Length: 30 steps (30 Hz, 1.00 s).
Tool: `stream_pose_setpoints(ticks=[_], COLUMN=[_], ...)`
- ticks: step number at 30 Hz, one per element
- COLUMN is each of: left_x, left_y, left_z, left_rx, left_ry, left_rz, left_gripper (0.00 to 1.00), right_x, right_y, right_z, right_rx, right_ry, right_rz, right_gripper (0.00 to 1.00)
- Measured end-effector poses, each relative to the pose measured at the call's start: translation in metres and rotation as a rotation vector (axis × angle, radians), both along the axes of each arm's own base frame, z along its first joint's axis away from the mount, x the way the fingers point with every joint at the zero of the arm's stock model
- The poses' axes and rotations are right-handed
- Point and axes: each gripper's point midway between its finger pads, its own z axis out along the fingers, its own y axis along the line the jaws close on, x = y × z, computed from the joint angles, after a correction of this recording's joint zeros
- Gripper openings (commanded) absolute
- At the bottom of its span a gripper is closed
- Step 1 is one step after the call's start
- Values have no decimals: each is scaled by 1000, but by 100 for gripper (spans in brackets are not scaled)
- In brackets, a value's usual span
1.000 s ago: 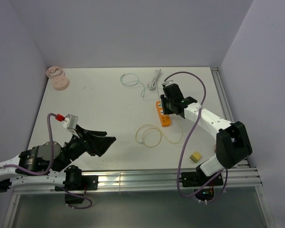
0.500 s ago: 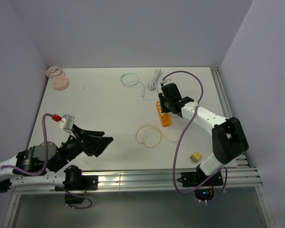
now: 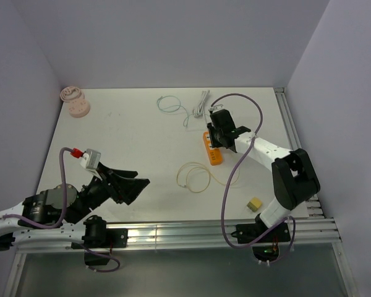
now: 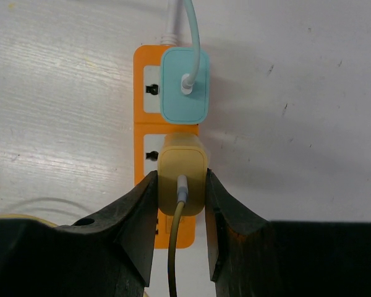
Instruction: Insert the plug
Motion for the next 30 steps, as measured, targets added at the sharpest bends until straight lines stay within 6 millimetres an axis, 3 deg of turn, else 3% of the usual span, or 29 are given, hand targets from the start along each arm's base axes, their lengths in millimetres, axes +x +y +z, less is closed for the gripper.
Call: stream_pose_setpoints(ticks=[5,21,27,30], left_x=[0,0,0,-1], left_y=[-4,-4,-6,-10], left_z=[-3,-3,-5,-7], left_rx=[17,17,19,22], left_ry=[1,3,11,27], left_rz=[-2,-1,-3,-3], left_gripper=[78,78,84,86], right_x=[2,1,2,1], right_y=[1,-2,-1,-1], right_z=[-11,-15,-14,-13], right_rx=[-13,-20,-15,-17], right_ry=[19,32,35,50], right_rz=[8,-9,-18,-23], right_gripper=[0,0,0,15])
